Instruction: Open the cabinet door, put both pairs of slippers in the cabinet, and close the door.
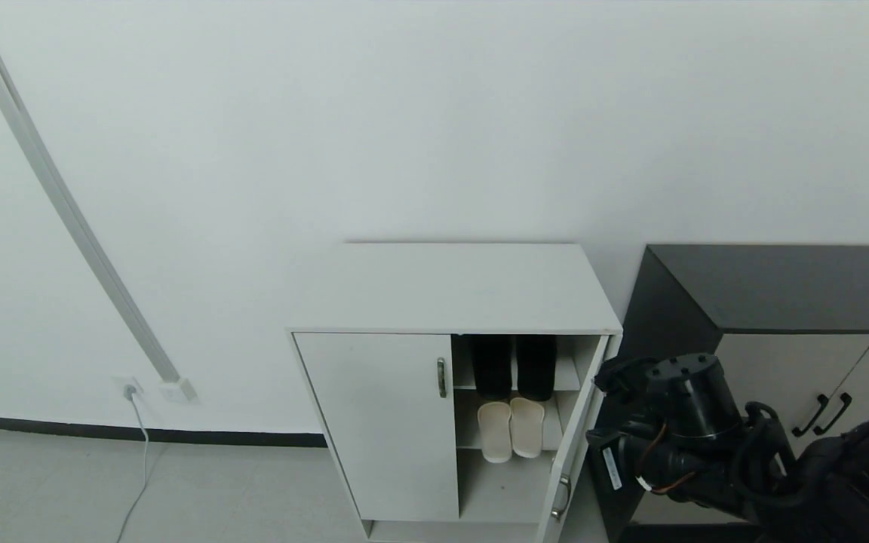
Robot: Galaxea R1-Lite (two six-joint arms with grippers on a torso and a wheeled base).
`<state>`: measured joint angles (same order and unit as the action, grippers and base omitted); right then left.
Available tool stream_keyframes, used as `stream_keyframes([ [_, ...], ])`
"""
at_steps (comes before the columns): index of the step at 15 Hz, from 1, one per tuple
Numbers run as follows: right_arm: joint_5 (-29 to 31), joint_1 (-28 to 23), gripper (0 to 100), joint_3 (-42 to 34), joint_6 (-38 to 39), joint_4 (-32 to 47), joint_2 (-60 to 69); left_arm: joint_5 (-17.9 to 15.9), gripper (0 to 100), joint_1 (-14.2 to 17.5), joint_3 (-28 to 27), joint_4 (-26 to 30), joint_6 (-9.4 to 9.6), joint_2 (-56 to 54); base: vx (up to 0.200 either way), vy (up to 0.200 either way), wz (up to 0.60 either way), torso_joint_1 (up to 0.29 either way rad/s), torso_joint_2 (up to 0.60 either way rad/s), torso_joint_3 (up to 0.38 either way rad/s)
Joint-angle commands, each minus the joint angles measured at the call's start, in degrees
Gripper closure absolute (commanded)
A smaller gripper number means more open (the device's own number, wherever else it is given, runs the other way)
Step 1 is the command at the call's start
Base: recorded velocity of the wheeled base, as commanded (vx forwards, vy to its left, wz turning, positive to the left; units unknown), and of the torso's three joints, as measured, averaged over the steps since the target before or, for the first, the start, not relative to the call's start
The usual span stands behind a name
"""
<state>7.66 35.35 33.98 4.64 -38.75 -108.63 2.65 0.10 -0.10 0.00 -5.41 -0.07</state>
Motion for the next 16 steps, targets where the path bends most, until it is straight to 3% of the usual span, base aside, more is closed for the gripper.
stream_keyframes([
  [1,-0.1,0.07,100,3.03,0.01,-2.12,-7.3,0.08,100,-0.01,0.01,0.0,-0.04,0.07,0.0,0.0,0.0,0.0,0.0,0.0],
  [10,-0.1,-0.11,100,12.34,1.07,-3.35,-12.75,0.08,100,-0.01,0.01,-0.09,-0.04,0.07,0.0,0.0,0.0,0.0,0.0,0.0],
  [16,0.17,-0.64,100,17.7,1.16,-9.06,-18.9,0.08,100,-0.01,0.01,-0.09,-0.04,0.07,0.0,0.0,0.0,0.0,0.0,0.0],
])
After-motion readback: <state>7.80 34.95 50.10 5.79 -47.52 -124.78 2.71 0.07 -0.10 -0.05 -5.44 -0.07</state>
